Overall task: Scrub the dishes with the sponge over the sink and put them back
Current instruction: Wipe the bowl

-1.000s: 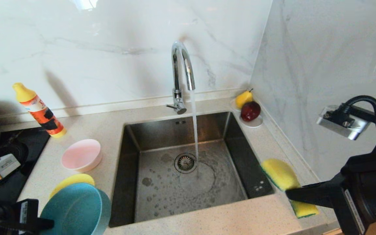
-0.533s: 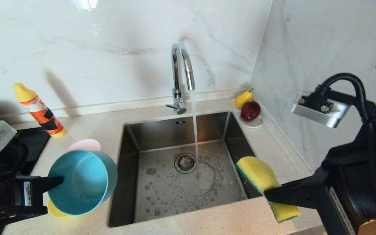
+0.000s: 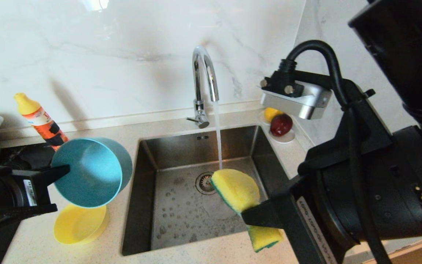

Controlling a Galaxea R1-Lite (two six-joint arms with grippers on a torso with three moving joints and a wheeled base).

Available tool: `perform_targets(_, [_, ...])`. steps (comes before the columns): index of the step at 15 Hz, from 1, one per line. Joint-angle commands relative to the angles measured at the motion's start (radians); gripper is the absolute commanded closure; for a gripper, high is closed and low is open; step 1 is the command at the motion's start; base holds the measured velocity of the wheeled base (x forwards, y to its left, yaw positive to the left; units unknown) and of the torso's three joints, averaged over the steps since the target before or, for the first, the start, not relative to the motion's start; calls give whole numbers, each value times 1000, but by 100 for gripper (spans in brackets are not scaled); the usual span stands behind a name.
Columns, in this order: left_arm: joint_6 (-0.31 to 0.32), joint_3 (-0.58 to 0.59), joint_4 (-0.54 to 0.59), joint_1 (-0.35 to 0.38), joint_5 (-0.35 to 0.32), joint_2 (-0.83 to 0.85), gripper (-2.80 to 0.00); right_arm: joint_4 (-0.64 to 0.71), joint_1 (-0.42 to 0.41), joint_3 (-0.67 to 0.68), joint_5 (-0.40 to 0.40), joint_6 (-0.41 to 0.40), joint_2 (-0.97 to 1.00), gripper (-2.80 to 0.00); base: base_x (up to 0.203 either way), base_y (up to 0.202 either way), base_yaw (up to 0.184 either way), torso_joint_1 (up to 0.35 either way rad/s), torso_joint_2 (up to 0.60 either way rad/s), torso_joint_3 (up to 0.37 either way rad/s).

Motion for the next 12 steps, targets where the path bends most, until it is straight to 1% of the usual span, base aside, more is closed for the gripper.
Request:
perform_targets(1, [16, 2, -60, -27, 1, 6, 0, 38, 19, -131, 0, 19, 101, 0, 0, 0, 0, 0, 0, 0])
perform_targets(2, [40, 1, -78, -45, 1, 15, 0, 45, 26, -164, -3, 34, 131, 0, 0, 0, 0, 0, 0, 0])
perform_targets(5, [108, -4, -151, -106, 1, 46, 0, 40, 39, -163, -1, 50, 150, 0, 0, 0, 0, 0, 0, 0])
perform_targets(7, [123, -7, -166, -164, 3, 60, 0, 25, 40, -163, 2, 53, 150, 0, 0, 0, 0, 0, 0, 0])
perform_targets(9, [160, -21, -171, -197, 5, 98, 0, 21, 39, -163, 3, 57, 152, 0, 0, 0, 0, 0, 0, 0])
perform_targets(10, [166, -20, -181, -220, 9, 117, 0, 16, 39, -163, 3, 73, 157, 0, 0, 0, 0, 0, 0, 0])
perform_targets(11, [168, -20, -195, -246, 34, 139, 0, 7, 39, -163, 2, 88, 169, 0, 0, 0, 0, 0, 0, 0])
perform_targets(12, [171, -20, -215, -281, 79, 158, 0, 3, 39, -162, 3, 95, 176, 0, 0, 0, 0, 0, 0, 0])
